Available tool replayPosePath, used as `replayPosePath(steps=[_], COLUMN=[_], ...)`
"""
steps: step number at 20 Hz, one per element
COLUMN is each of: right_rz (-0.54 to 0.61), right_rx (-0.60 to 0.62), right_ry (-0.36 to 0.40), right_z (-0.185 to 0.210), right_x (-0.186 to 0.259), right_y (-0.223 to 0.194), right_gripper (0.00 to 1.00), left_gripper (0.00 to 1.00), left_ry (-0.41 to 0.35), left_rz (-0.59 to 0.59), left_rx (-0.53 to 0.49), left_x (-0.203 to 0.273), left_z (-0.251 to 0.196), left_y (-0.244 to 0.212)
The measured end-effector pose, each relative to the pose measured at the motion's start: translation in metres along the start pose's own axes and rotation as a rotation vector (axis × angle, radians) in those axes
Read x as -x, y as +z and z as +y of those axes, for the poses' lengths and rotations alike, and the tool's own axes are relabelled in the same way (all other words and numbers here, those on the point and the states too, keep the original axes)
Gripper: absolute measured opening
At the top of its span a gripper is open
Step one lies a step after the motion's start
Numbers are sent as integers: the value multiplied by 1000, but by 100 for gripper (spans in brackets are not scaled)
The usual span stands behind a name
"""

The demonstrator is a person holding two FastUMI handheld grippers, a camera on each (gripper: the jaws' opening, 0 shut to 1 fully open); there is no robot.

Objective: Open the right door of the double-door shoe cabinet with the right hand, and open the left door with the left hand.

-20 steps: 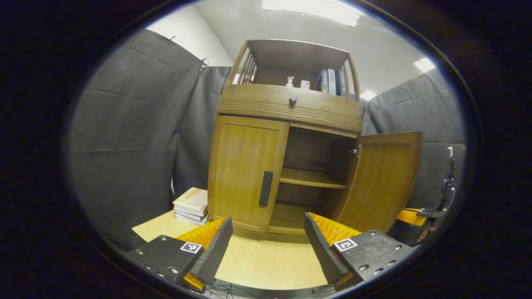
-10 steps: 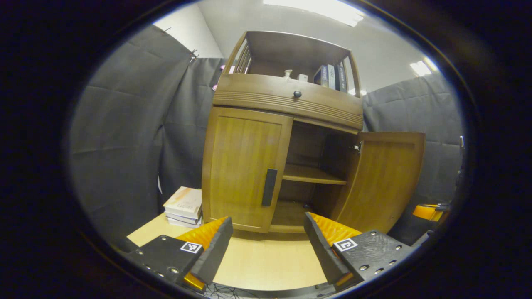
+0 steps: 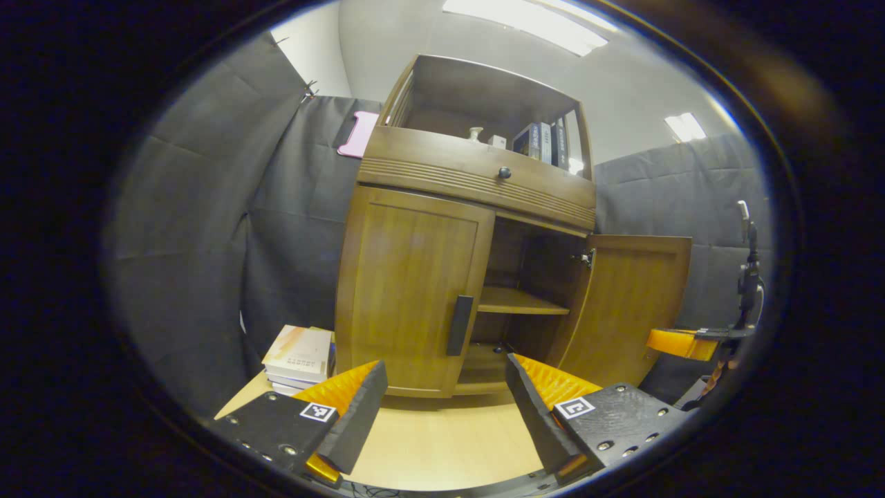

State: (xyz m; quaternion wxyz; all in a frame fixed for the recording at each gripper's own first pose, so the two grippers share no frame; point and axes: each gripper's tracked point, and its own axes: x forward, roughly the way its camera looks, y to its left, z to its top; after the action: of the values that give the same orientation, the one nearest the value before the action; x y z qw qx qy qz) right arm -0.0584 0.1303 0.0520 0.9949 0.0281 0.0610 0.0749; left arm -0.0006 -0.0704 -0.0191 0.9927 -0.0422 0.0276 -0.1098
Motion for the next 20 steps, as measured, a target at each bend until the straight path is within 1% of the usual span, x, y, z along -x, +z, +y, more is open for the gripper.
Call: replayPosePath(steps=[1, 3, 5, 6, 8, 9, 10, 11, 12, 13, 14, 16, 17, 19, 20], right_rz=[3, -2, -5, -3, -4, -7, -9, -12, -12, -11, -14, -18, -15, -12, -14], right_rx=[3, 10, 32, 44, 58, 58, 54, 53, 52, 53, 55, 57, 51, 43, 44], right_ry=[-5, 8, 1, 7, 20, 28, 37, 47, 56, 65, 67, 73, 86, 107, 110], right_z=[3, 18, 22, 26, 29, 31, 32, 32, 33, 33, 31, 28, 29, 30, 29], right_x=[-3, -10, -17, -24, -32, -39, -46, -53, -60, -66, -74, -84, -90, -101, -108], right_y=[-1, -3, -5, -8, -9, -8, -8, -8, -7, -8, -8, -9, -9, -9, -8], right_gripper=[23, 60, 98, 98, 98, 93, 98, 98, 93, 93, 98, 98, 93, 94, 98], left_gripper=[100, 100, 98, 100, 100, 100, 100, 100, 100, 100, 98, 100, 100, 100, 100], left_ry=[-2, -7, -9, -7, 13, 19, 17, 8, 5, 8, 13, 38, 48, 51, 51], left_rz=[7, 9, 7, 0, -23, -37, -45, -39, -30, -26, -25, -20, -16, -8, -1], left_rx=[-8, -16, 3, 10, -26, -52, -63, -57, -46, -40, -40, -51, -57, -67, -75], left_x=[-2, -9, -20, -28, -47, -58, -72, -86, -98, -112, -125, -151, -163, -186, -197], left_z=[5, 8, 10, 12, 15, 13, 9, 4, -1, -3, -5, -5, -6, -11, -15], left_y=[-2, -1, 3, 7, 19, 25, 27, 25, 19, 17, 16, 15, 13, 8, 6])
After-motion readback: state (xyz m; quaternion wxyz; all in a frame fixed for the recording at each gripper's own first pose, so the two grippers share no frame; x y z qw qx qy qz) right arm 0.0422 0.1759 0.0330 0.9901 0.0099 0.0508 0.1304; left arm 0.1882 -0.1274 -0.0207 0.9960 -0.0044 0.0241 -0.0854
